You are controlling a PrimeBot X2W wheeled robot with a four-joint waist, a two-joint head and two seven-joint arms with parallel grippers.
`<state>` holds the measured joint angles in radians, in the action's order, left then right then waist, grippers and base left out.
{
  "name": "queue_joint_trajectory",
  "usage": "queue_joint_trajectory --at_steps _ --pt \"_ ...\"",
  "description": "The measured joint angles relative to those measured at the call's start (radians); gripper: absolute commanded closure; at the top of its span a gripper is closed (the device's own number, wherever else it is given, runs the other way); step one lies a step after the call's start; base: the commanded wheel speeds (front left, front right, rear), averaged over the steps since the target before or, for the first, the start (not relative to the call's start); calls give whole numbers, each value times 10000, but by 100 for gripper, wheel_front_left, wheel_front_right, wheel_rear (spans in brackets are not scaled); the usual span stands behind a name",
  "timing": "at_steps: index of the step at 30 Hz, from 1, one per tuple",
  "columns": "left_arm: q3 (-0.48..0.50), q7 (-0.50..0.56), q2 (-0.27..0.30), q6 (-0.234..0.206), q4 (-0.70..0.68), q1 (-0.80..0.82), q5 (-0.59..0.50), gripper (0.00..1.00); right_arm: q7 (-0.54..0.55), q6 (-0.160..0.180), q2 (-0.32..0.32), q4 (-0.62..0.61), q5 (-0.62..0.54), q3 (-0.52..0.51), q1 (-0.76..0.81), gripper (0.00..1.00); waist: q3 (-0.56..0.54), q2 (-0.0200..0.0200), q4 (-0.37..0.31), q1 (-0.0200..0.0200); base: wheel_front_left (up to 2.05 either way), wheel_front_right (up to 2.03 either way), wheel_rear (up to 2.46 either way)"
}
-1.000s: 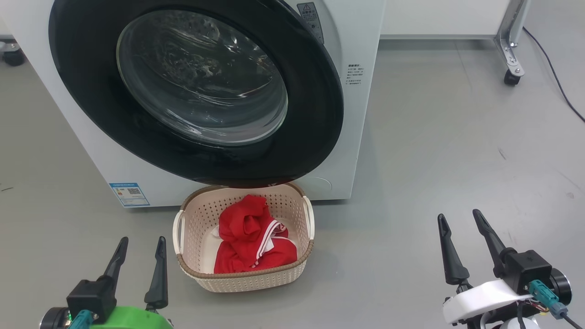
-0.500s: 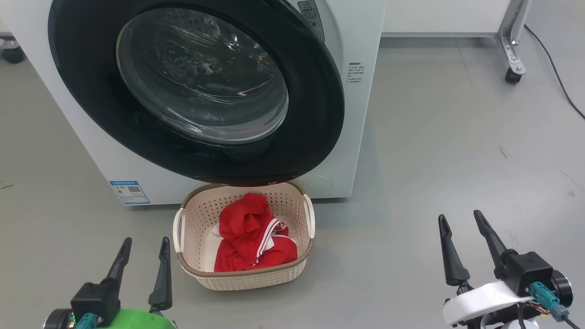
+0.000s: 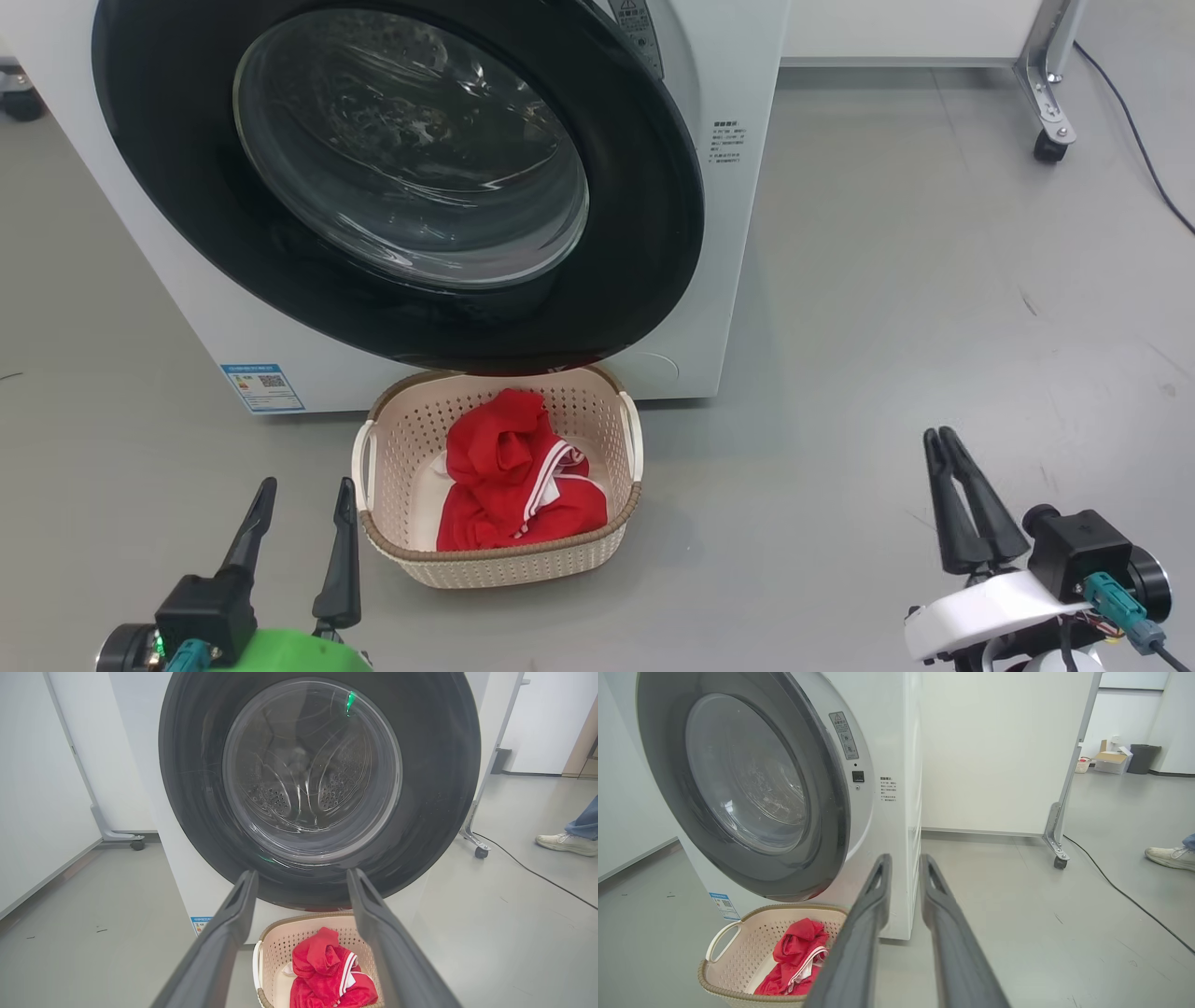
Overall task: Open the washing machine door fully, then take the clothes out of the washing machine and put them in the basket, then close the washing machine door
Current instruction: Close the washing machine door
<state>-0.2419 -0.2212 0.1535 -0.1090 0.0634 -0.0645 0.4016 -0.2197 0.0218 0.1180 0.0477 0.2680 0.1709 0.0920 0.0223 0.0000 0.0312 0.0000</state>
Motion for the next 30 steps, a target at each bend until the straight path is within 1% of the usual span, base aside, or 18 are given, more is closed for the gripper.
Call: queue_joint_trajectory --at_steps 7,13,21,28,30 --pt "0 0 -44 -2 -82 -1 -69 0 36 -6 21 -86 21 6 0 100 69 0 -3 0 0 0 0" --pt "-79 2 -77 -2 -211 2 -153 0 121 -36 161 -207 21 29 -13 100 177 0 62 0 0 0 0" --pt "-255 0 -125 -4 -395 39 -257 0 213 -268 412 -307 13 46 -461 100 398 0 313 0 0 0 0" --pt "-489 0 -188 -4 -477 325 -359 0 483 -646 669 -272 -81 314 -1088 100 690 0 711 0 0 0 0" --pt "-529 0 -211 -4 -504 401 -477 0 504 -688 704 -247 -81 345 -1334 100 785 0 851 0 0 0 0"
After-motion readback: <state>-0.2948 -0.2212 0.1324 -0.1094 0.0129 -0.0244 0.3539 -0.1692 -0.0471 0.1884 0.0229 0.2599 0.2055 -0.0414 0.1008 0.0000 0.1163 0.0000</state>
